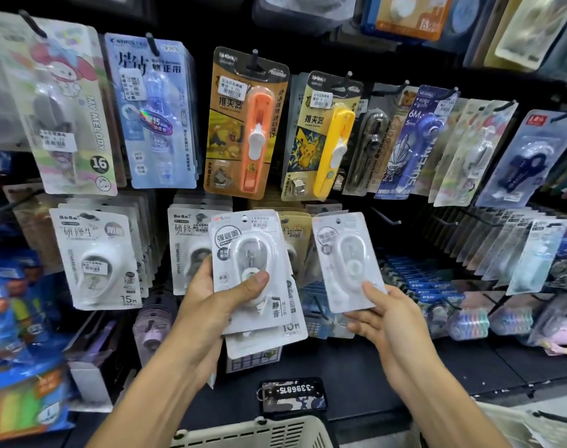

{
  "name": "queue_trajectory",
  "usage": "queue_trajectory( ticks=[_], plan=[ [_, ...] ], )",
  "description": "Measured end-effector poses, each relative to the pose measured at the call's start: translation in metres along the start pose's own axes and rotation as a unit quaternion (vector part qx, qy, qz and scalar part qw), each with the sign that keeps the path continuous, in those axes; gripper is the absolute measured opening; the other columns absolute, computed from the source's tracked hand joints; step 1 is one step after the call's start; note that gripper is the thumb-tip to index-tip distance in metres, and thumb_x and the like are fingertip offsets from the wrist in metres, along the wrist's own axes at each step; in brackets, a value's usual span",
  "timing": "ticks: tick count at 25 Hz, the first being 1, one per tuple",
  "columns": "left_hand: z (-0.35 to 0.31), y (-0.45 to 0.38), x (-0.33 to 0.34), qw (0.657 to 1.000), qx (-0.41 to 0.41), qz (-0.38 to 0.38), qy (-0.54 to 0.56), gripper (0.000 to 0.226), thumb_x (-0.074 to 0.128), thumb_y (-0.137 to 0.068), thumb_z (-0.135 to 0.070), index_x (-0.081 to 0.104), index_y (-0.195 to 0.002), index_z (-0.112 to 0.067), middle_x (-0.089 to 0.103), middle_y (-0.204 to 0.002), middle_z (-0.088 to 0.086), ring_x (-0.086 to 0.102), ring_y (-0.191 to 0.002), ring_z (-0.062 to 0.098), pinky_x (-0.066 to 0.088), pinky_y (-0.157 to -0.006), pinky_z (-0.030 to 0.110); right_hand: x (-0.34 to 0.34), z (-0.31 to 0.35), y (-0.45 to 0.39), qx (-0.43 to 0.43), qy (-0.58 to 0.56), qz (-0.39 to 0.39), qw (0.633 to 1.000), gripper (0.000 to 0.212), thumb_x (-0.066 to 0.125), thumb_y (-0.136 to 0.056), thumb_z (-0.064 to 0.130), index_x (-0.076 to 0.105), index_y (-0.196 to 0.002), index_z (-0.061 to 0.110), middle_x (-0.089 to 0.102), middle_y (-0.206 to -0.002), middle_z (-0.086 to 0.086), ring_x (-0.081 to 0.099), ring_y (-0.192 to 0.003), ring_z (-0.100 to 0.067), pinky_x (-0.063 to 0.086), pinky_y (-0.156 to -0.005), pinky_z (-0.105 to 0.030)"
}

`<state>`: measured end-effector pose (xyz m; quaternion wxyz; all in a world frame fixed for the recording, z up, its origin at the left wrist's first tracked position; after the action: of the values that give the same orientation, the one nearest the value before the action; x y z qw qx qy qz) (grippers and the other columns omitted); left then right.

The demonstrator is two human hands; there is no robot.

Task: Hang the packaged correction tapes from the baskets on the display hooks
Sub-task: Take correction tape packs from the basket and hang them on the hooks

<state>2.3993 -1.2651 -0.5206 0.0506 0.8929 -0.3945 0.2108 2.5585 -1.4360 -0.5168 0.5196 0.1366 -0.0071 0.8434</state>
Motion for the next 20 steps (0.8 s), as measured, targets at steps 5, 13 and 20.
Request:
queue_trajectory(
  ticks=[5, 13, 20],
  plan=[
    [0.0, -0.001, -0.003, 1.0, 0.003, -0.01, -0.007, 0.059, 0.081, -0.067, -0.015, 0.065, -0.124, -0.019, 0.079, -0.112, 0.006, 0.076, -0.102, 0.027, 0.058, -0.086, 0.041, -0.01, -0.006, -0.008, -0.017, 0.084, -0.031, 0.996, 0.017, 0.064, -0.098, 0.027, 0.061, -0.103, 0.012, 0.067, -0.059, -0.008, 0.053, -0.041, -0.015, 0.043, -0.038, -0.026],
    [0.003, -0.002, -0.002, 0.999, 0.021, -0.03, -0.015, 0.056, 0.083, -0.066, -0.014, 0.067, -0.12, -0.021, 0.081, -0.105, 0.003, 0.078, -0.092, 0.023, 0.062, -0.063, 0.027, 0.017, -0.016, 0.0, -0.046, 0.137, 0.079, 0.986, 0.031, 0.076, -0.086, 0.037, 0.063, -0.113, 0.033, 0.076, -0.093, -0.001, 0.072, -0.071, -0.017, 0.057, -0.058, -0.028],
    [0.012, -0.001, 0.007, 0.999, 0.008, -0.003, -0.044, 0.072, 0.095, -0.059, -0.024, 0.063, -0.124, -0.026, 0.079, -0.112, 0.001, 0.077, -0.1, 0.023, 0.064, -0.076, 0.035, 0.051, -0.028, 0.026, -0.117, 0.203, 0.196, 0.952, 0.031, 0.08, -0.084, 0.02, 0.061, -0.106, 0.03, 0.078, -0.093, -0.001, 0.074, -0.086, -0.022, 0.061, -0.079, -0.038]
  ],
)
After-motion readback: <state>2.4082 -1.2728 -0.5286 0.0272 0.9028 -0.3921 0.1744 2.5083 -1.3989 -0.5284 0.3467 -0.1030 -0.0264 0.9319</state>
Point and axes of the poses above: each hand's wrist, its own y-axis away from the middle knuckle, its own x-axis out of the palm, z = x × y, the point moved 2 cm from there along -y, towards the middle knuckle
